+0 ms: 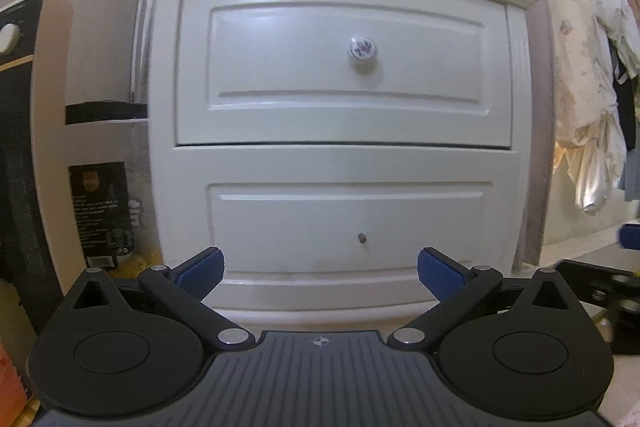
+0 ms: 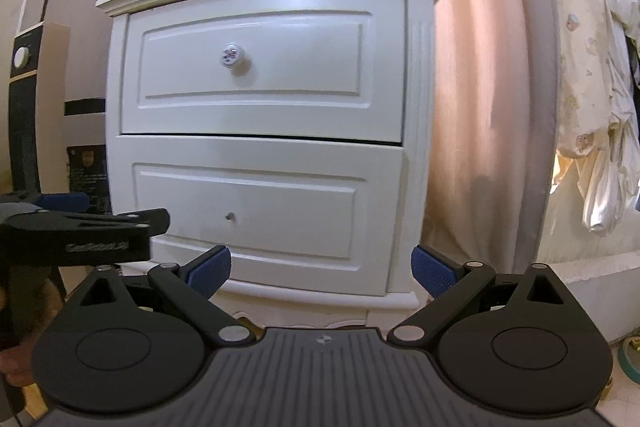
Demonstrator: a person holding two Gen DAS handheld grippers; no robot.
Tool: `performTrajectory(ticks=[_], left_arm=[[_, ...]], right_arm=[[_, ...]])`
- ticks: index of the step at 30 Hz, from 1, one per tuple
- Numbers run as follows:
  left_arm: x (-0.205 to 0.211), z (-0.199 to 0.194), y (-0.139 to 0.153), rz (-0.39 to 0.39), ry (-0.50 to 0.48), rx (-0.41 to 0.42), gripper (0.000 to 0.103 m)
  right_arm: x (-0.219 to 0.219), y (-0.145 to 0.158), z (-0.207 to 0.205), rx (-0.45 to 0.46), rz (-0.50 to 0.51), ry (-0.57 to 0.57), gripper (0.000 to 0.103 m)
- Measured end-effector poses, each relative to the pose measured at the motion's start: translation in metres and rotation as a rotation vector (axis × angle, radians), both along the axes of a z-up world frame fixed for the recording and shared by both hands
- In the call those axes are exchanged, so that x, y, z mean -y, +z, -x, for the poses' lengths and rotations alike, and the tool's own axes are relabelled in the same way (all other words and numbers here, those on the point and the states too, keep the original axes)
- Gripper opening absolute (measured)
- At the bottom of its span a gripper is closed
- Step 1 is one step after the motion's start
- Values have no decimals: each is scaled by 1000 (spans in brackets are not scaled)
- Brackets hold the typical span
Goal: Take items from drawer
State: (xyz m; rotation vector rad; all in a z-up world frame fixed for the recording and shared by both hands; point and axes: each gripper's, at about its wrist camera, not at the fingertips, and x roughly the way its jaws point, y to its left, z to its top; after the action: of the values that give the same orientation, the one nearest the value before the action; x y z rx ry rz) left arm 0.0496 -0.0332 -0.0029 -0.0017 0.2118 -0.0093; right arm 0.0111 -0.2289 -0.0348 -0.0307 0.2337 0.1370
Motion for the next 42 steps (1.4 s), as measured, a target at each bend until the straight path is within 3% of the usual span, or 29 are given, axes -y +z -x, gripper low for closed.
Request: performTrajectory(ticks=[19,42], left_arm=[[-37,67,16,-58,-4,22,103],[-30,92,11,-4,0,23,103]], right_arm=[[-46,8,32,20,-42,55,103],[-46,9,68,31,-12,42,103]])
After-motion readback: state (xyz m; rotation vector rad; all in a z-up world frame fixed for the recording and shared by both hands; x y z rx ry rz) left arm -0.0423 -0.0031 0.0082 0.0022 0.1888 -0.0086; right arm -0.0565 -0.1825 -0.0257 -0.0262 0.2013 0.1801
